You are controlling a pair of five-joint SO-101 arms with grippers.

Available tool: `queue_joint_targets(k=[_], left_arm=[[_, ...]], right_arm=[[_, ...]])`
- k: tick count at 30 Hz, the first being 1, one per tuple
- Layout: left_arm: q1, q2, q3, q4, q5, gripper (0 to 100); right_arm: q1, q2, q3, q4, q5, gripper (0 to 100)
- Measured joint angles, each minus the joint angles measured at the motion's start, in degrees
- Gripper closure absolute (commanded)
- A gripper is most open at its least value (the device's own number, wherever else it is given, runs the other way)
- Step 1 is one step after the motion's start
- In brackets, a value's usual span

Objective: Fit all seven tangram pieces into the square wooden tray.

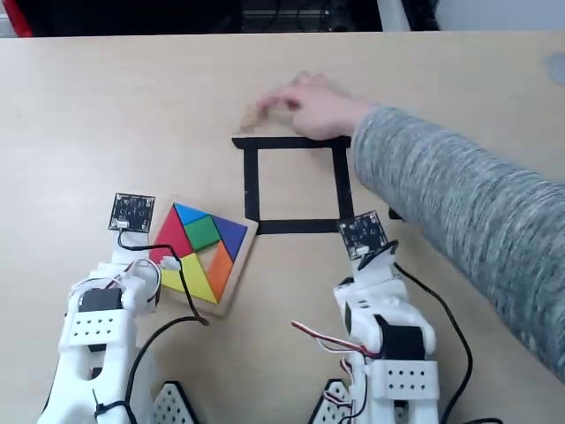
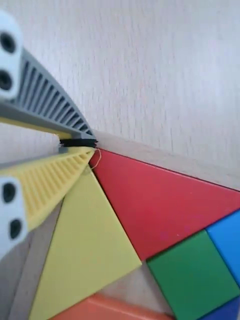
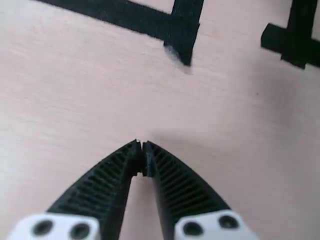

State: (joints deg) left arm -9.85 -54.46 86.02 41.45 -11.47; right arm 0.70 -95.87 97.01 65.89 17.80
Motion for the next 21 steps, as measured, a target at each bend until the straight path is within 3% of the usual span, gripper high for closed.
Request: queue_joint_targets(k=[21], left_arm=[[0.0,0.0,0.0,0.0,0.0,97]], right_arm=[[0.0,-3.6,0.0,3.96,0.0,98.6]])
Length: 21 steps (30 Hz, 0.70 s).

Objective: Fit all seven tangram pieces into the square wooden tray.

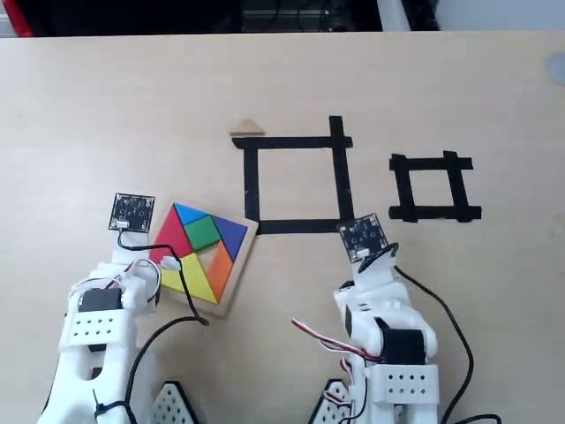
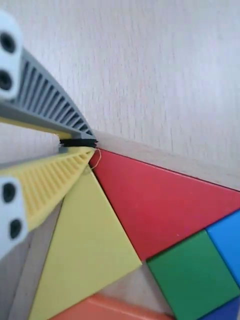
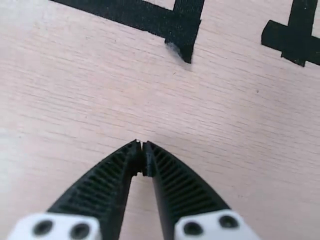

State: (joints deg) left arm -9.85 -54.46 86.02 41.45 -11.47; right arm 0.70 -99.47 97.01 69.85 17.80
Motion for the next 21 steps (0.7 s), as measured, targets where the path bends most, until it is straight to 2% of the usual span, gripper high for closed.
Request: queue_joint_targets(k=[8,12,18,21], left_arm=[[0.0,0.0,0.0,0.0,0.0,97],[-2.64,0.0,-0.18,0.0,0.09,97],[-6.15,0.0,-0.09,-0.09,0.09,97],[-6.42,0.26,0.44,-3.69,0.18,97]], right_arm=[[0.0,0.0,0.0,0.0,0.0,98.6],[-0.35,0.0,0.0,0.0,0.0,98.6],[-7.21,0.0,0.0,0.0,0.0,98.6],[-9.41,0.0,0.0,0.0,0.0,98.6]])
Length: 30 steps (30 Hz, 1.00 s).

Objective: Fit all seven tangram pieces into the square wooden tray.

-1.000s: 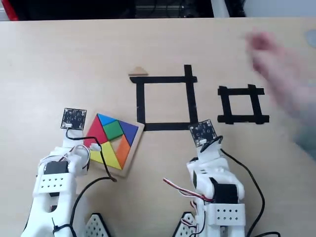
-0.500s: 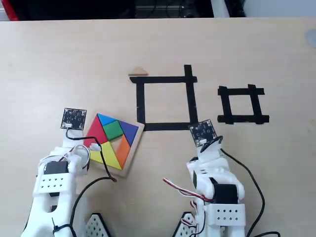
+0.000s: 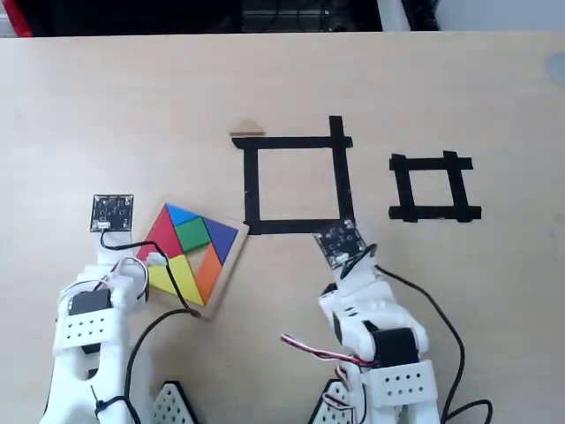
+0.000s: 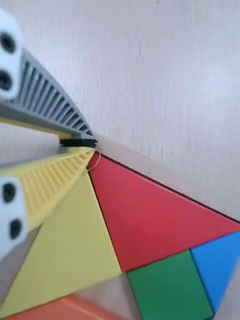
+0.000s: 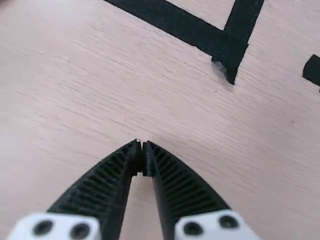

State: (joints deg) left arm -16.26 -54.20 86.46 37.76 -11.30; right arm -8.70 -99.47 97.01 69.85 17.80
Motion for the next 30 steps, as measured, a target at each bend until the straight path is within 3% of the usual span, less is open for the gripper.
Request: queue_joint_targets(k=[16,26,30], left_arm=[[0.7,0.53,0.97,-4.04,5.01,97],[2.2,0.26,0.88,-1.76,4.92,97],[3.34,0.18,-1.23,2.9,4.13,97]], right_arm=[[-1.32,0.0,0.0,0.0,0.0,98.6],[-5.19,0.0,0.0,0.0,0.0,98.6],[-5.19,0.0,0.0,0.0,0.0,98.6]])
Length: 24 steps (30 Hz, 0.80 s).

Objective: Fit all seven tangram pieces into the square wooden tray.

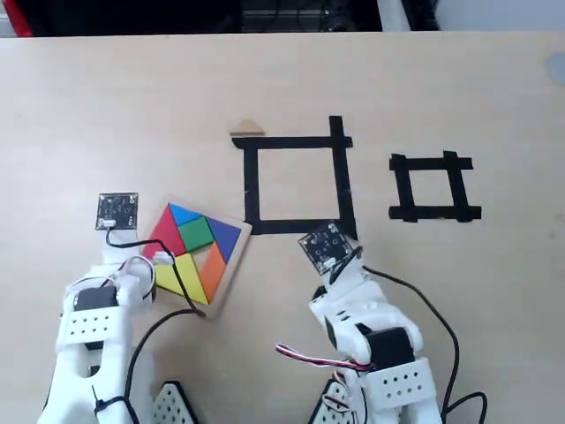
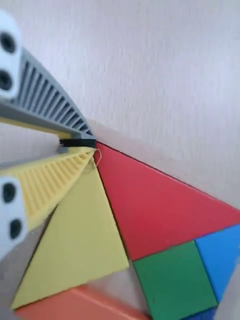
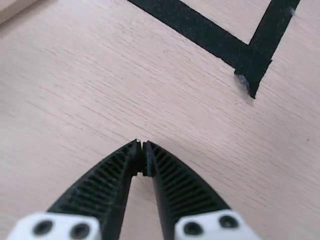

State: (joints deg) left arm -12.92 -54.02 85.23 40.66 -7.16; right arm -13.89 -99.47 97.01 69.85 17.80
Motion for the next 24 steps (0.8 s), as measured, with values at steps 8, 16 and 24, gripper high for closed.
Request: queue_joint_targets(k=[8,16,24], left_arm=[[-0.09,0.0,-2.11,6.42,-5.01,97],[-2.02,0.0,-2.2,6.51,-5.45,97],[-8.44,0.09,-3.16,6.42,-5.45,97]], right_arm=[[0.0,0.0,0.0,0.0,0.0,98.6],[1.76,0.0,0.0,-4.84,0.0,98.6],[11.69,0.0,-5.45,-18.9,14.24,98.6]])
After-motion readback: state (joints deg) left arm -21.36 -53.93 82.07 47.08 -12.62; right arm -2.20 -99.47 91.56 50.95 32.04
